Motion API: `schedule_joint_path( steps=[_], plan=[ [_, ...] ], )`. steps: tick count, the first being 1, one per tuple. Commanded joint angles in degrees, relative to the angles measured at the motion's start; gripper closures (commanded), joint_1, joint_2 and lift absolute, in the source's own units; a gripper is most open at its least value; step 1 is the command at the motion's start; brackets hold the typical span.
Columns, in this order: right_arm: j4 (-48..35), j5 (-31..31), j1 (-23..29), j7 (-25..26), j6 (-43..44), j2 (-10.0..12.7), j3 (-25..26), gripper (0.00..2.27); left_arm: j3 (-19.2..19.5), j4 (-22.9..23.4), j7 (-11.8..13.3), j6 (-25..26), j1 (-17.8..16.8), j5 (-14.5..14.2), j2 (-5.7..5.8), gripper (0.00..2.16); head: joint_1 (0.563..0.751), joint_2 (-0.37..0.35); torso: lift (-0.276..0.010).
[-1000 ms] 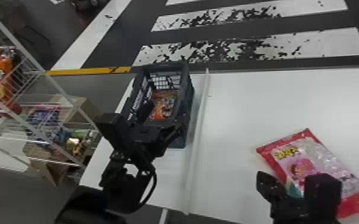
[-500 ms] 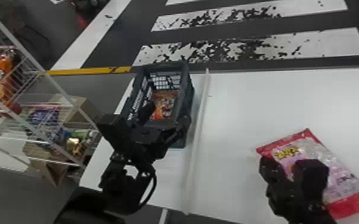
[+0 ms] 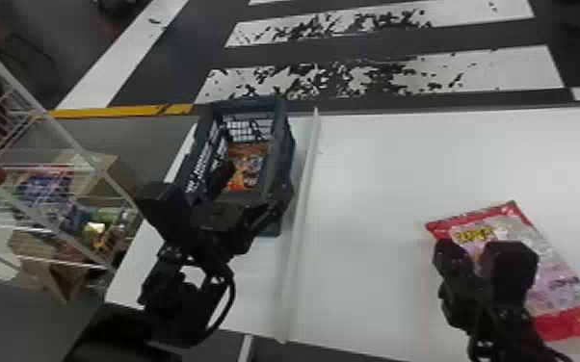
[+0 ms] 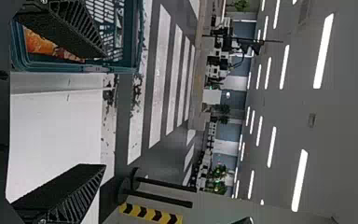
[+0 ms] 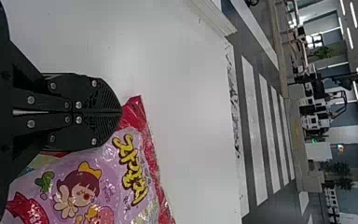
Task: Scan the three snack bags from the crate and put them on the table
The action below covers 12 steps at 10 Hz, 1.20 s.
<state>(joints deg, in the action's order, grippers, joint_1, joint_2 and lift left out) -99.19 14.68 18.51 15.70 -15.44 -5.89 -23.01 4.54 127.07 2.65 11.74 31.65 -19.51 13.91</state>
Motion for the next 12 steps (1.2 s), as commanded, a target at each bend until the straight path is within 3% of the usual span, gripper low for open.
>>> schedule_joint_path(
  steps=[1, 9, 12],
  plan=[
    [0.3, 0.3, -0.3, 0.5, 0.0, 0.0, 1.9, 2.22, -0.3, 0.4, 0.0, 0.0, 0.0, 0.0, -0.02, 0.03, 0.695, 0.245, -0.094],
    [5.4, 2.4, -6.3, 2.1, -4.2, -0.2, 7.3, 2.22, -0.3, 2.6, 0.6, -0.2, 2.7, 0.1, 0.07, 0.03, 0.695, 0.126, -0.094],
    [-5.7, 4.7, 1.8, 1.1, -3.7, -1.0, 7.4, 2.22, -0.3, 3.3, 0.7, -0.4, 3.2, 0.1, -0.11, 0.03, 0.695, 0.121, -0.094]
  ],
)
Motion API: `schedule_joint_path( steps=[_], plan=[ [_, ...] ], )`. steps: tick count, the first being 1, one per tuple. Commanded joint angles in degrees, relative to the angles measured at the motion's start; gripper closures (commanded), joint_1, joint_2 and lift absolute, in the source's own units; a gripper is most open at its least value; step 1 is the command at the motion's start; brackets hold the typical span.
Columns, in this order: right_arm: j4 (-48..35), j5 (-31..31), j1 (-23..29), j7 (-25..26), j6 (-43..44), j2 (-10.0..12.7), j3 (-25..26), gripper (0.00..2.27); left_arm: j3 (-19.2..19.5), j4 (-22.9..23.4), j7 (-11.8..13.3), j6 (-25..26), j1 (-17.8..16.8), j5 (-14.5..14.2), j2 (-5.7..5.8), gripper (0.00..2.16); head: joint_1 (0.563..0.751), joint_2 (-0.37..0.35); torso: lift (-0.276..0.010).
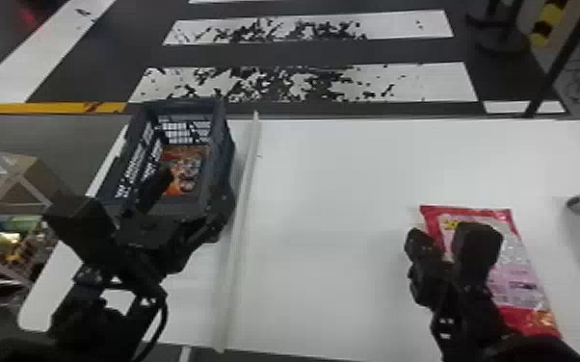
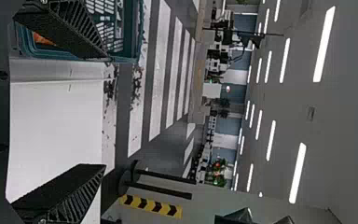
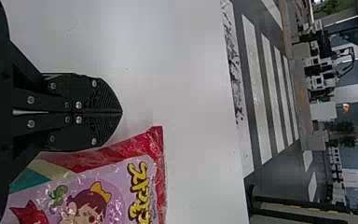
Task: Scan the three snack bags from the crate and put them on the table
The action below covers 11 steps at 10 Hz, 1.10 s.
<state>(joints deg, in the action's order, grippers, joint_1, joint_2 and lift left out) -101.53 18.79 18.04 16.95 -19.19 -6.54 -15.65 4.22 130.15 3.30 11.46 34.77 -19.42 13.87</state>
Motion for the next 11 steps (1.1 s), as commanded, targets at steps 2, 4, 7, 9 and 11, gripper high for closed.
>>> schedule_joint_path(
  steps=[2, 4, 7, 9, 11],
  plan=[
    [-15.5, -0.2, 8.5, -0.2, -0.1, -2.9, -0.1, 2.22, -0.1, 0.4, 0.0, -0.1, 0.2, 0.0, -0.25, 0.03, 0.695, 0.139, -0.094],
    [-17.8, -3.7, 10.2, 1.1, 0.8, -3.8, 2.3, 2.22, -0.2, 0.4, 0.0, -0.4, 0.2, 0.0, -0.33, 0.03, 0.695, 0.138, -0.094],
    [-13.0, -4.1, 10.7, 1.2, 5.0, -4.1, 5.7, 2.22, -0.3, 0.5, -0.7, -1.1, -0.7, -0.1, -1.21, 0.03, 0.695, 0.076, -0.094],
    [-9.6, -4.3, 11.0, 1.3, 8.2, -4.4, 6.8, 2.22, -1.0, 0.3, -0.9, -0.8, -1.8, 0.0, -1.3, 0.03, 0.695, 0.035, -0.094],
    [-6.6, -4.4, 11.1, 1.3, 10.1, -4.5, 6.9, 2.22, -1.2, 0.0, -1.0, -0.4, -2.8, -0.1, -1.3, 0.03, 0.695, 0.004, -0.094]
  ],
)
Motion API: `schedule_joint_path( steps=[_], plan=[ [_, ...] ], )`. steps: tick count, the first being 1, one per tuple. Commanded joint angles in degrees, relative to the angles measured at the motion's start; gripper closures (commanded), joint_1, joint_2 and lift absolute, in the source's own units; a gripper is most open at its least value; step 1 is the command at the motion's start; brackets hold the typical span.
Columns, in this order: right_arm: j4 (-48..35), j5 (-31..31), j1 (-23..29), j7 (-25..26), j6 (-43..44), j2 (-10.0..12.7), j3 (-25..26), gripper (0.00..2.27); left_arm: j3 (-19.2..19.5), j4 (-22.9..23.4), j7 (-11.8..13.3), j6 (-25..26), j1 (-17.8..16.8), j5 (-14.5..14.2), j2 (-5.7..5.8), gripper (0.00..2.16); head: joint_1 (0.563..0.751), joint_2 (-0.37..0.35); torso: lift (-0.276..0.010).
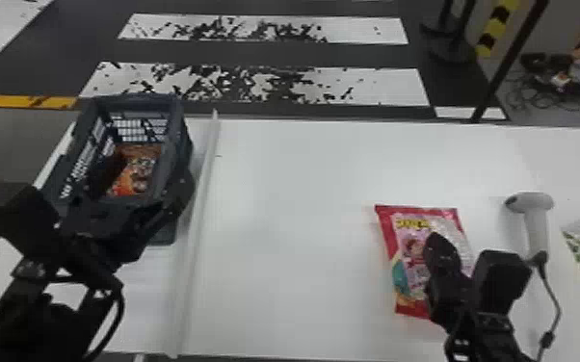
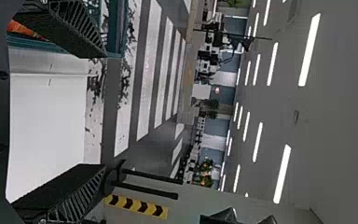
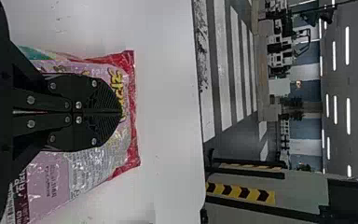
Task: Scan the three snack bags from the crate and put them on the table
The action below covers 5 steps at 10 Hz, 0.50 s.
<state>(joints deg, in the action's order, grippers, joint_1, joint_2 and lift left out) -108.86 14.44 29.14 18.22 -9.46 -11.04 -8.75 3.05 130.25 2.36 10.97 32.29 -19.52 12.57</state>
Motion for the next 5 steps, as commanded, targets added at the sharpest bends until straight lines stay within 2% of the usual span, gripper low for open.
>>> schedule_joint_path(
  steps=[1, 5],
  plan=[
    [1.7, -0.2, 0.4, 0.0, 1.6, 0.0, -0.5, 2.22, -0.3, -0.3, 0.0, 0.1, -0.6, -0.3, 0.0, 0.03, 0.695, -0.002, -0.094],
    [11.2, -0.7, -3.2, 2.2, 6.9, 0.6, -4.1, 2.22, -0.3, -0.9, 0.2, 0.1, -0.4, -0.3, 0.0, 0.03, 0.695, 0.005, -0.094]
  ],
)
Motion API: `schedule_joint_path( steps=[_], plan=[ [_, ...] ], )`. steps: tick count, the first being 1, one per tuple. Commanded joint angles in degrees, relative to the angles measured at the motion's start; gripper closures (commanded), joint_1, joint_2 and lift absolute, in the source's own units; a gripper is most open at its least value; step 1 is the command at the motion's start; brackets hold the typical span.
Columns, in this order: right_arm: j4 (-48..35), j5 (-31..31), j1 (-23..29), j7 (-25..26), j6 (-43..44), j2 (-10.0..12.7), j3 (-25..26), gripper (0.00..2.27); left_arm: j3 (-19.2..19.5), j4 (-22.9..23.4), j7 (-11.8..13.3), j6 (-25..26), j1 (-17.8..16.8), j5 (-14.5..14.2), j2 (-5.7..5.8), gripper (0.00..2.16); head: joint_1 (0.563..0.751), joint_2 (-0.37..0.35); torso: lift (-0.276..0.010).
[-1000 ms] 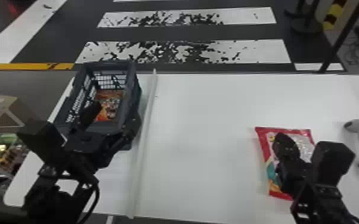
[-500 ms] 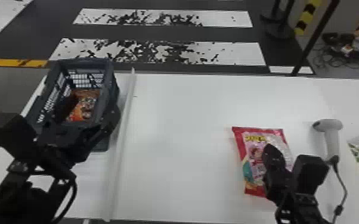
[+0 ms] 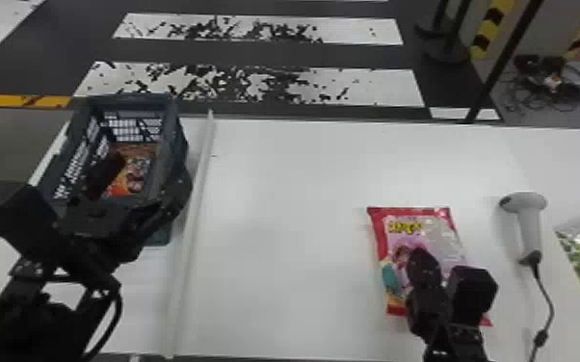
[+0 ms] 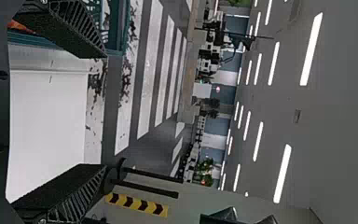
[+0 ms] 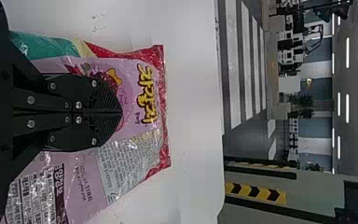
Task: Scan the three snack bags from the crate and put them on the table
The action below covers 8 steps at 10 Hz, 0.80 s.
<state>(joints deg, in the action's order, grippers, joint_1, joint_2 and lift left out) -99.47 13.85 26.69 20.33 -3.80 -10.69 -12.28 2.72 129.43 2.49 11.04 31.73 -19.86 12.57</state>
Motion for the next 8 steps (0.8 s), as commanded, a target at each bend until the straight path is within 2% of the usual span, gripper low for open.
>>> schedule_joint_path(
  steps=[1, 3, 4, 5, 6, 7, 8],
  plan=[
    [2.9, -0.1, -1.3, 1.0, 2.1, 0.3, -0.9, 2.22, 0.0, 0.0, 0.1, 0.0, 0.4, 0.0, 0.0, 0.03, 0.695, 0.008, -0.094],
    [-2.7, 0.5, 1.0, 4.8, 1.7, 0.2, -0.5, 2.2, 0.1, 0.1, 0.1, 0.0, 0.4, 0.0, 0.0, 0.03, 0.695, 0.007, -0.094],
    [-8.4, 0.7, 3.2, 7.5, 1.0, 0.1, 0.4, 1.9, 0.1, 0.1, 0.2, 0.0, 0.4, 0.0, 0.0, 0.03, 0.695, 0.0, -0.094],
    [-13.3, 0.5, 4.1, 10.3, -0.9, -0.2, 1.5, 1.23, 0.0, 0.1, 0.3, -0.2, 0.4, 0.0, 0.0, 0.03, 0.695, -0.013, -0.094],
    [-17.2, 0.1, 4.4, 10.4, -3.4, -0.6, 3.6, 0.31, 0.0, 0.3, 0.4, -0.2, 0.5, 0.0, 0.0, 0.03, 0.695, -0.031, -0.094],
    [-19.8, -0.1, 4.3, 10.4, -7.1, -1.8, 5.3, 0.06, 0.0, 0.5, 0.6, -0.4, 0.9, 0.0, 0.0, 0.03, 0.695, -0.04, -0.094],
    [-21.0, -0.1, 3.1, 10.2, -12.3, -3.4, 7.5, 0.05, 0.2, 0.5, 0.7, -0.5, 1.1, 0.0, 0.0, 0.03, 0.695, -0.06, -0.094]
  ],
)
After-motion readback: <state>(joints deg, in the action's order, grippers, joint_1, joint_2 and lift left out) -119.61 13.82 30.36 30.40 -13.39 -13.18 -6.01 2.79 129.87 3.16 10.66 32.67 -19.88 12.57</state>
